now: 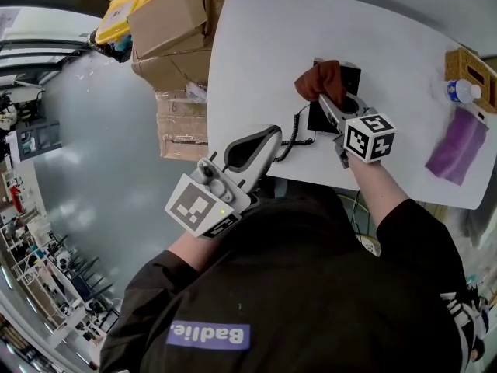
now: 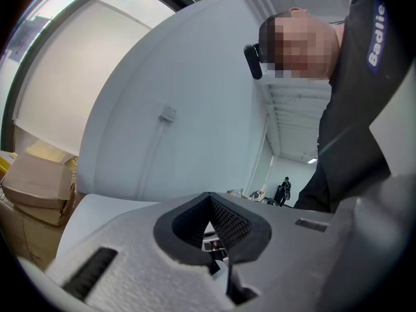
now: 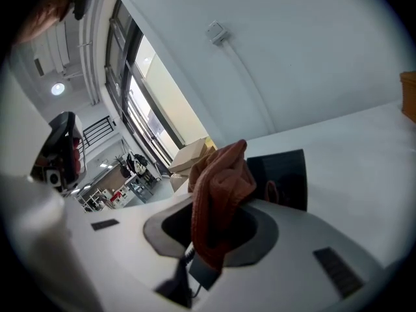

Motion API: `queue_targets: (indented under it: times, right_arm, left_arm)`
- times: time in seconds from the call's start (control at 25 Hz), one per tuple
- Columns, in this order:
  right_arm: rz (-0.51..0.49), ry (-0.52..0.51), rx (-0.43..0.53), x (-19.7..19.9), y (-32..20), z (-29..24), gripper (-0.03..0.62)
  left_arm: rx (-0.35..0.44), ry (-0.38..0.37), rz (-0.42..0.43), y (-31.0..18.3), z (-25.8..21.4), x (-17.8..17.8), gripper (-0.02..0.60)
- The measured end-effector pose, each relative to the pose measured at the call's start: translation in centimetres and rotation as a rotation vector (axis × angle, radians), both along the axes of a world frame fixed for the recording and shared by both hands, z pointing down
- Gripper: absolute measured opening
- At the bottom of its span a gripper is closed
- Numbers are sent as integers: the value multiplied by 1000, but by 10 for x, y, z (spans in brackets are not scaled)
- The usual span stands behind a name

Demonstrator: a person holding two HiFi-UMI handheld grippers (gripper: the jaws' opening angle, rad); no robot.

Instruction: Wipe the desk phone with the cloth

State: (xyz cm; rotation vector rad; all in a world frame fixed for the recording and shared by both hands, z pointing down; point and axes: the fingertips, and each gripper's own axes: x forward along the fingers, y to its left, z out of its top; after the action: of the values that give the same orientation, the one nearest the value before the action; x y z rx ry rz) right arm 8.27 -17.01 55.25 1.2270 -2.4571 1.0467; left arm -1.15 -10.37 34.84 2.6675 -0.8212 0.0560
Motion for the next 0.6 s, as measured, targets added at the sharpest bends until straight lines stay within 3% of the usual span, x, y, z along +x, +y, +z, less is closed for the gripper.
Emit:
queue_targets:
  times: [0.6]
  right_arm:
    - [-33, 12, -115, -11, 85, 43, 94]
  left_arm:
    - [-10, 18, 54, 9, 9, 16, 6]
